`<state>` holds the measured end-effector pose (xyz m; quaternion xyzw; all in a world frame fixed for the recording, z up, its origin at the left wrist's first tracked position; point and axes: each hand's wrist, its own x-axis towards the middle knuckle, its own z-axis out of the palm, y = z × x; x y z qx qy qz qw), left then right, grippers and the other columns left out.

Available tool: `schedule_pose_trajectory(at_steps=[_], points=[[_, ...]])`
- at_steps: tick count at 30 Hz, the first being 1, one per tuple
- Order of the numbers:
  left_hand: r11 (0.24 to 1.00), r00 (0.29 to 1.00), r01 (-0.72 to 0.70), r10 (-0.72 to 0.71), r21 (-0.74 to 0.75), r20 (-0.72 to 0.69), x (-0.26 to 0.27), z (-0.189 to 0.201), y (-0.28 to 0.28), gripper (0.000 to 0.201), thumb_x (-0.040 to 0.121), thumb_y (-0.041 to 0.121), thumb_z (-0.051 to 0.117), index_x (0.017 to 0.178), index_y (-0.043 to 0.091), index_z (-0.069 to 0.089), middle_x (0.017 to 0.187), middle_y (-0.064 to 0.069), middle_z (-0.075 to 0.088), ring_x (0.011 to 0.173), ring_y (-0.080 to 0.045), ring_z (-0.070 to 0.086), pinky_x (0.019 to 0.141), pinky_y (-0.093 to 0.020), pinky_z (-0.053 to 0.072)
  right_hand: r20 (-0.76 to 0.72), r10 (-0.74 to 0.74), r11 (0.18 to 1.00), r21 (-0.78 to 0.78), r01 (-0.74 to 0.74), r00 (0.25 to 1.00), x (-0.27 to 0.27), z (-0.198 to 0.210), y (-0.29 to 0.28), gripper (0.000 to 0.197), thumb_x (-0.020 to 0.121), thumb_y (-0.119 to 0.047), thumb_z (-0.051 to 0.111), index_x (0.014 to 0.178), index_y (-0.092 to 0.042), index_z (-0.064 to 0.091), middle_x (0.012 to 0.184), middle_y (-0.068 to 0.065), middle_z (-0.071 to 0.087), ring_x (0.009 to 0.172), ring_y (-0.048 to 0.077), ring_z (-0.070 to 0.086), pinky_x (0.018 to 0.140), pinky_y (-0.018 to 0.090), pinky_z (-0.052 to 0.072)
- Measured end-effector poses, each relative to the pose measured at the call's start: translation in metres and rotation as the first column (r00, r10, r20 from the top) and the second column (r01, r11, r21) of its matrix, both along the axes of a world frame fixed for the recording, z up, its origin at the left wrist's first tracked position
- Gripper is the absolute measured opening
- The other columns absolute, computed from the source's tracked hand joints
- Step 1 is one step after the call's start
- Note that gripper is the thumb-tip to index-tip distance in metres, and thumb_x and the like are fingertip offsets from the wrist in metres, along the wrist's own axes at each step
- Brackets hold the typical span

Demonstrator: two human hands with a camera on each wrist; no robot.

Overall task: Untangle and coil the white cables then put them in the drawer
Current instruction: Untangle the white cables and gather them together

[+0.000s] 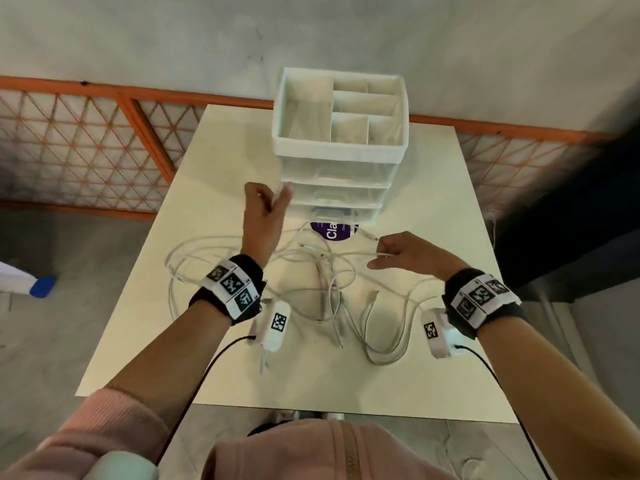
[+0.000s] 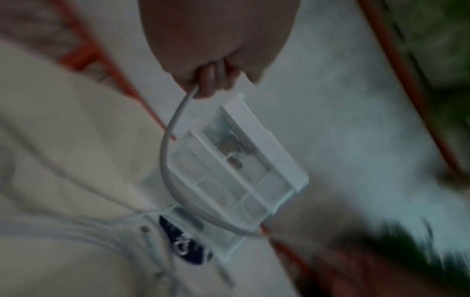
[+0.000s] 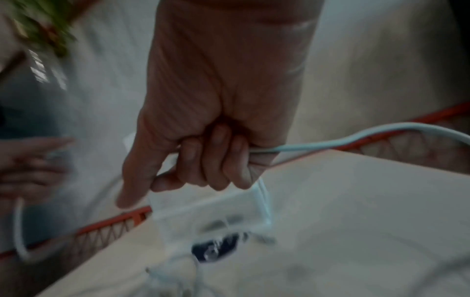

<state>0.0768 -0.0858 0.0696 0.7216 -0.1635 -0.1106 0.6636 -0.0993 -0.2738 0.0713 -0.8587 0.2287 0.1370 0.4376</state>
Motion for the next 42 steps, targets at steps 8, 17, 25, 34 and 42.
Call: schedule_pose_trajectory(at_steps=[8,17,25,34,42], points=[[0.735,0.761,0.566,-0.640,0.372,0.105,-0.034,0.004,-0.006,0.016,0.093,0.026,0.059,0.082,0.017,0.066,0.058,-0.002,0.049,0.047,-0.004,0.038,0.052,-0.020,0.028,0.107,0.149,0.989,0.010,-0.151,0.983,0.024,0.057,0.010,0.010,0.089,-0.014,0.062,0.080,-0.013,0.058,0.066,-0.001,0.047,0.064,0.014,0.039,0.062,0.024,0.031],[0.897,0.917,-0.180,0.005,0.405,0.398,0.048,-0.003,0.051,0.028,0.095,0.027,0.054,0.090,0.002,0.064,0.084,-0.022,0.067,0.080,-0.036,0.061,0.065,-0.035,0.040,0.083,-0.192,0.967,-0.154,0.203,0.978,-0.035,0.018,-0.054,0.027,0.097,-0.023,0.050,0.073,-0.016,0.060,0.067,-0.001,0.052,0.062,0.020,0.054,0.072,0.030,0.043],[0.936,0.902,0.107,-0.234,0.336,0.363,0.002,0.004,0.032,0.044,0.092,0.028,0.060,0.133,0.019,0.049,0.048,0.006,0.036,0.043,-0.006,0.037,0.053,-0.021,0.038,0.090,0.055,0.966,-0.258,-0.030,0.994,-0.001,0.069,-0.011,0.030,0.101,-0.025,0.040,0.097,-0.019,0.070,0.060,-0.005,0.045,0.055,0.008,0.042,0.061,0.022,0.037],[0.695,0.709,0.493,-0.670,0.524,0.221,-0.020,0.009,0.003,0.023,0.096,0.033,0.052,0.084,0.015,0.061,0.066,-0.002,0.059,0.058,-0.004,0.048,0.062,-0.021,0.038,0.196,0.205,0.955,-0.257,-0.151,0.959,0.019,0.072,0.006,0.022,0.096,-0.032,0.052,0.100,-0.024,0.071,0.079,-0.002,0.066,0.063,0.002,0.048,0.072,0.016,0.041],[0.690,0.737,0.059,-0.518,0.722,0.435,-0.018,-0.008,0.009,0.031,0.096,0.041,0.046,0.088,0.013,0.056,0.059,0.000,0.052,0.069,-0.031,0.057,0.059,-0.029,0.031,0.391,0.018,0.908,-0.392,0.149,0.920,0.000,-0.038,0.044,0.028,0.082,-0.011,0.069,0.103,-0.003,0.053,0.096,0.005,0.049,0.078,0.018,0.047,0.073,0.028,0.040]])
